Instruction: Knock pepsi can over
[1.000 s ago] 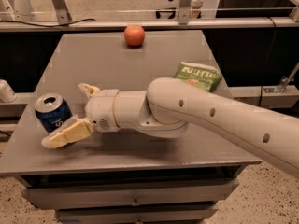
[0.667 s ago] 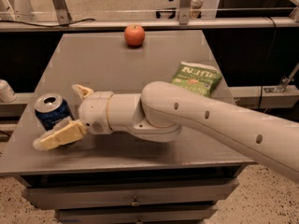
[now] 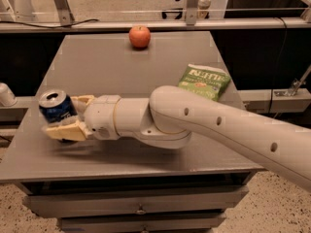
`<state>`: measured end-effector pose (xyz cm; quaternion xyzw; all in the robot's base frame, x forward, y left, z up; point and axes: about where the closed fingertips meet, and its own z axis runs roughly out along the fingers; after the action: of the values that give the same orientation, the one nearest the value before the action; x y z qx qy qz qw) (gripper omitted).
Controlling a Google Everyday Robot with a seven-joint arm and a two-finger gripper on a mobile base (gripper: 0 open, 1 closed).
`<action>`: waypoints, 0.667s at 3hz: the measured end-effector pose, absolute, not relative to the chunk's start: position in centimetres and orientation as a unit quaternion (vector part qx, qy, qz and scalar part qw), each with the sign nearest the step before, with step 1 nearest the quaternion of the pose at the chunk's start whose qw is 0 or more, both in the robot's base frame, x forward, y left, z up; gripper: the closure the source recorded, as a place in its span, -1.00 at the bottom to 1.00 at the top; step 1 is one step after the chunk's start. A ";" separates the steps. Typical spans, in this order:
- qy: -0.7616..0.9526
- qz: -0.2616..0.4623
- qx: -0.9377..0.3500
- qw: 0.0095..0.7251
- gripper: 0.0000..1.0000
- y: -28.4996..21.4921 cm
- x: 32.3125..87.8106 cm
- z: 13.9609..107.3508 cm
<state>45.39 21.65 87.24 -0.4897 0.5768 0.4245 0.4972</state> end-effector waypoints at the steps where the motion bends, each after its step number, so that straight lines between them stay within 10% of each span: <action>1: 0.583 0.406 -0.498 0.498 0.31 19.7 47.1 87.8; 2: 0.585 0.375 -0.519 0.498 0.77 17.2 50.1 89.9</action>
Offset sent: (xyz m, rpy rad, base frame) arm 0.1029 -0.0943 0.0492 -0.1788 -0.1208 -0.0675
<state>50.14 17.21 89.90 -0.5188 0.5851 0.3745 0.4982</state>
